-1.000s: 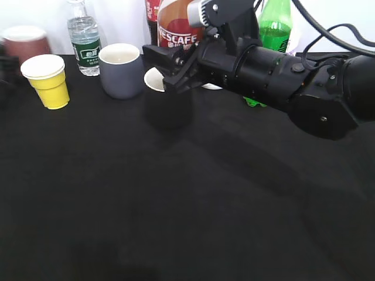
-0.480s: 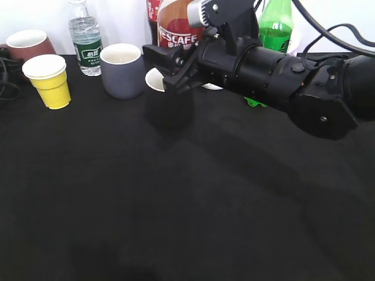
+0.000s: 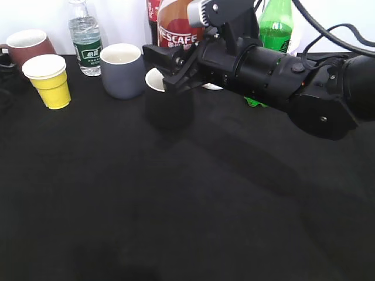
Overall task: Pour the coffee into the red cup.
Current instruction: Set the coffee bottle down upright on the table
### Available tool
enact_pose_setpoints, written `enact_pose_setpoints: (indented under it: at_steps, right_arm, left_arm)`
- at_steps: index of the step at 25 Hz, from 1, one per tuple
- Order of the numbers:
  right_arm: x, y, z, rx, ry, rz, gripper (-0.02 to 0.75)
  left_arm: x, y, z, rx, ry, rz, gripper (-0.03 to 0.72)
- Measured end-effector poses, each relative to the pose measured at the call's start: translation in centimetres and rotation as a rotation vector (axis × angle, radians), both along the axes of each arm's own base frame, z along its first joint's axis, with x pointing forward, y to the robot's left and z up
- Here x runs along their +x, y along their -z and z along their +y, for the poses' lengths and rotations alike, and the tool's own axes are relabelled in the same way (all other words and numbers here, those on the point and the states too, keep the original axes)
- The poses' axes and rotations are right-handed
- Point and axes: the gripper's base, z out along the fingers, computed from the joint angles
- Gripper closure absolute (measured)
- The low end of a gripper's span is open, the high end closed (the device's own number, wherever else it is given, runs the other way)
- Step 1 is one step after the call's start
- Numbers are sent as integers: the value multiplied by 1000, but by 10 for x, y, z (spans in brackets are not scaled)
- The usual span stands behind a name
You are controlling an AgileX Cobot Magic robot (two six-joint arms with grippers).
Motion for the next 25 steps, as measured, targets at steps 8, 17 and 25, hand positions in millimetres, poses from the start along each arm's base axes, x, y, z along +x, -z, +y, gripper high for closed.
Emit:
enact_pose_setpoints:
  at_steps: [8,17,25]
  right_arm:
    - [-2,-7,-2,-20,6,9,203]
    - [-67,-26,-88,4,253,106,203]
    - [-53,-23,-196,-1,684,142,203]
  left_arm:
    - [-83,-36,-8,-16,-16,7,406]
    - [-145,-98,-27,90,53,-67,406]
    - [-151,-113,-46,126,122,-91,433]
